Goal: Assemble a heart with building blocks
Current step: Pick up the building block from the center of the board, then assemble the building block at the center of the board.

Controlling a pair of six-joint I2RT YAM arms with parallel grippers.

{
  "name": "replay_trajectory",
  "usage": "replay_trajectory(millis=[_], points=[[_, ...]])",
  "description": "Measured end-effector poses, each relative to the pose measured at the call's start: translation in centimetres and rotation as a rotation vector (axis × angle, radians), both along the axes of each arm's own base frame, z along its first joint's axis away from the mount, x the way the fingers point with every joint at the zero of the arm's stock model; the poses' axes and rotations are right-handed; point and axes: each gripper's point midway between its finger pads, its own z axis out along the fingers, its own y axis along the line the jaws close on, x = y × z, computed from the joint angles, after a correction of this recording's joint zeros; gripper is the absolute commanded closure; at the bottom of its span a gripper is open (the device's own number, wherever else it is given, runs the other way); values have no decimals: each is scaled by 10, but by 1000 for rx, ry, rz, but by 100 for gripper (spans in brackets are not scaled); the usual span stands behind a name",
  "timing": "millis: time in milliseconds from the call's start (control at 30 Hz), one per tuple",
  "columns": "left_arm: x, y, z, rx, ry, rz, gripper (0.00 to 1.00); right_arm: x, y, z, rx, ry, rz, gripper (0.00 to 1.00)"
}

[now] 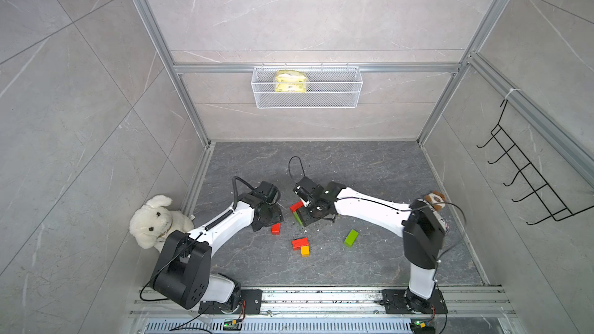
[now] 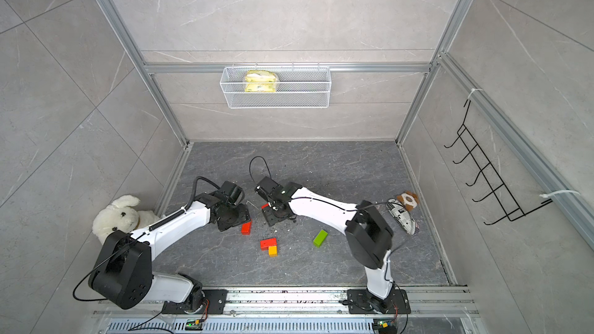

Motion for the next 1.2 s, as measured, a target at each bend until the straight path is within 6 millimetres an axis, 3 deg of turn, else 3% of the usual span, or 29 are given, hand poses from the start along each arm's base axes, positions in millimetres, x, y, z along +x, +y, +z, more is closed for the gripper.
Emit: replay_trajectory(millis=[100, 167, 267, 367, 533, 700, 900, 1000, 1200], points=[[-2, -7, -6, 43, 24, -46, 22, -3, -26, 38, 64, -60, -59, 32], [-3, -8, -10, 70, 41, -62, 24, -4, -50, 47, 79, -75, -115, 33], [-3, -8, -15, 106, 57, -80, 27, -6, -81, 38, 55, -67, -189, 35], [-2, -8, -17, 130, 57, -93, 31, -13, -98, 22, 19, -37, -221, 39], [-1, -11, -18, 168, 56, -116, 44, -21, -108, 11, 4, -13, -246, 44], [-5, -11, -29, 207, 85, -132, 51, -18, -116, 24, 39, -34, -279, 52], [-4, -10, -30, 221, 79, -133, 70, -17, -118, 32, 67, -42, -292, 59], [-3, -8, -26, 235, 65, -134, 83, -18, -118, 35, 79, -45, -294, 59], [-5, -8, -1, 276, 9, -182, 88, -18, -133, 44, 117, -63, -346, 59]])
